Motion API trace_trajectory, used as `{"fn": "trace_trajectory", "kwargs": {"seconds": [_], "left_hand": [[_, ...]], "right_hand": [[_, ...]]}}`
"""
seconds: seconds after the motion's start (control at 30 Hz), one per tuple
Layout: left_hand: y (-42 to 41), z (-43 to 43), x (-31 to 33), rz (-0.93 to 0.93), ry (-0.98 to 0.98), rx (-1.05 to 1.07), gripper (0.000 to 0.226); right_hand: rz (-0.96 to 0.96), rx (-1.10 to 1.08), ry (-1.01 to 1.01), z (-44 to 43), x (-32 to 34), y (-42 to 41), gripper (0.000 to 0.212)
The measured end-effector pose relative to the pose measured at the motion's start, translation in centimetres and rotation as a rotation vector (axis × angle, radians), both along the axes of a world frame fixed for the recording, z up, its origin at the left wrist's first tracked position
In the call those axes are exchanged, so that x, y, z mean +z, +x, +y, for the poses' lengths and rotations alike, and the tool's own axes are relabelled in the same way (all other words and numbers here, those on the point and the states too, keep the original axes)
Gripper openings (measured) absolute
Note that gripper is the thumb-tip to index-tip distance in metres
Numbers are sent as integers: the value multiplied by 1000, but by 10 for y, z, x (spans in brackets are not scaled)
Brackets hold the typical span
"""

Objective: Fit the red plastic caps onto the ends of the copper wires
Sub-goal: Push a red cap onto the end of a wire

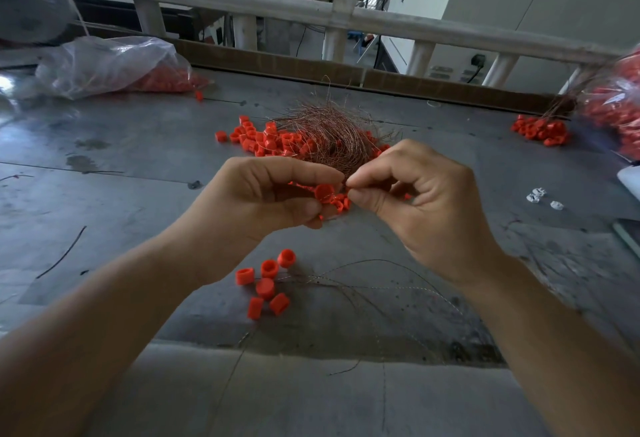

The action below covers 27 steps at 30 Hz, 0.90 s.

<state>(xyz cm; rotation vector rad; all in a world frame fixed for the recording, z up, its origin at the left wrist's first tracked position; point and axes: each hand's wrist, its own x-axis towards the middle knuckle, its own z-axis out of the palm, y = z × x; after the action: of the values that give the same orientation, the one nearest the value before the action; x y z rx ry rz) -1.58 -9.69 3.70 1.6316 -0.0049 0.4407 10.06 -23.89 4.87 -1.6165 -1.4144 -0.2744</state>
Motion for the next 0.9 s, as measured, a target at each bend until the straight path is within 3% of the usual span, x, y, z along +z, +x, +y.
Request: {"fn": "trace_trajectory", "kwargs": {"seconds": [0.2,0.9], "left_hand": [[0,4,0,7,-46,-42,37],[1,5,-3,19,-26,-51,36]], "right_hand": [[-26,-23,-43,0,0,0,4],[-58,-76,-106,0,1,-2,3]]}}
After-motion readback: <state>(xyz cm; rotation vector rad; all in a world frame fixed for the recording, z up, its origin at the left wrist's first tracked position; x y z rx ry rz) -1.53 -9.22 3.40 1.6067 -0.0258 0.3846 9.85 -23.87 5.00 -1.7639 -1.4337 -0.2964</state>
